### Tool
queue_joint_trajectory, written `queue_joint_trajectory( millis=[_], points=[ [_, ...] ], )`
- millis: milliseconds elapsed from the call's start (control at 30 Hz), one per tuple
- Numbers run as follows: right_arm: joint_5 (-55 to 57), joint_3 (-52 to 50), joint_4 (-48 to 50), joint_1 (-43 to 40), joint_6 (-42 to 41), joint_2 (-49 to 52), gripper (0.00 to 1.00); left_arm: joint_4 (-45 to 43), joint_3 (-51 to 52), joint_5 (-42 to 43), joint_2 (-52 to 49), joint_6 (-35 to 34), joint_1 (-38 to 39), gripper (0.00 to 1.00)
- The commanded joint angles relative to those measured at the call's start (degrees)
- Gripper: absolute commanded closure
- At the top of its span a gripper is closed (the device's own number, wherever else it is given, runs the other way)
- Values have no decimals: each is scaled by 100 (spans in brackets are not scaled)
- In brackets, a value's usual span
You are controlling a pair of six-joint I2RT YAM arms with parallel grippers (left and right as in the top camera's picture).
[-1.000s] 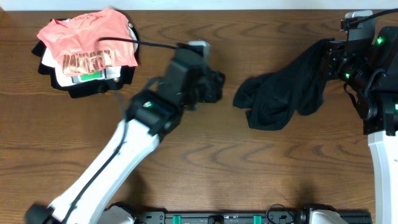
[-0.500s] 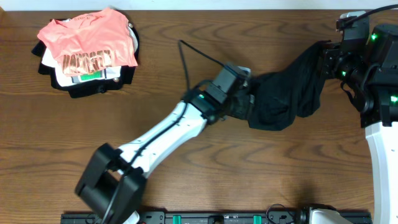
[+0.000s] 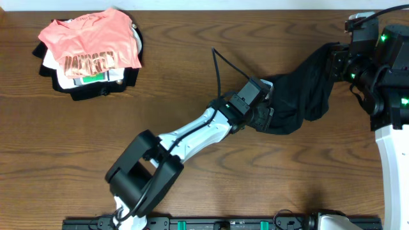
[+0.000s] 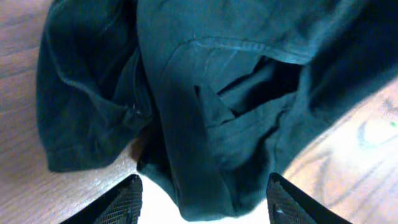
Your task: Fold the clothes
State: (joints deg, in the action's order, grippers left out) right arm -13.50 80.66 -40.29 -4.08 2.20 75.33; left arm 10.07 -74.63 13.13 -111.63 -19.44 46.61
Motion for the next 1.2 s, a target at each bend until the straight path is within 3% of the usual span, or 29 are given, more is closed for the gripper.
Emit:
queue_joint_trajectory(
  millis=[0,167,233,533,567,767,1167],
  points=[
    [-48,22,-7,-37,90,-9,96,-79,-59,-162,-234,59,-13,36],
    [-46,22,-4,-37,90,-7,96,-79,-59,-334,-402,57,-13,37],
    [-46,22,-7,-37,90,-4,96,-81,-59,-334,-411,57,-13,42],
    [-46,22,-57,-37,90,-4,96,-227,-59,-332,-411,55,-13,92],
    [-46,22,-68,-37,90,-4,96,-227,-59,-334,-411,57,-13,94],
    [-26,22,-175,-42,92,-4,96,-140,-76,-525,-31,59,-262,94],
    [-4,22,-157,-42,87,-7,94,514,-105,-938,2898,186,-1963,94]
  ],
)
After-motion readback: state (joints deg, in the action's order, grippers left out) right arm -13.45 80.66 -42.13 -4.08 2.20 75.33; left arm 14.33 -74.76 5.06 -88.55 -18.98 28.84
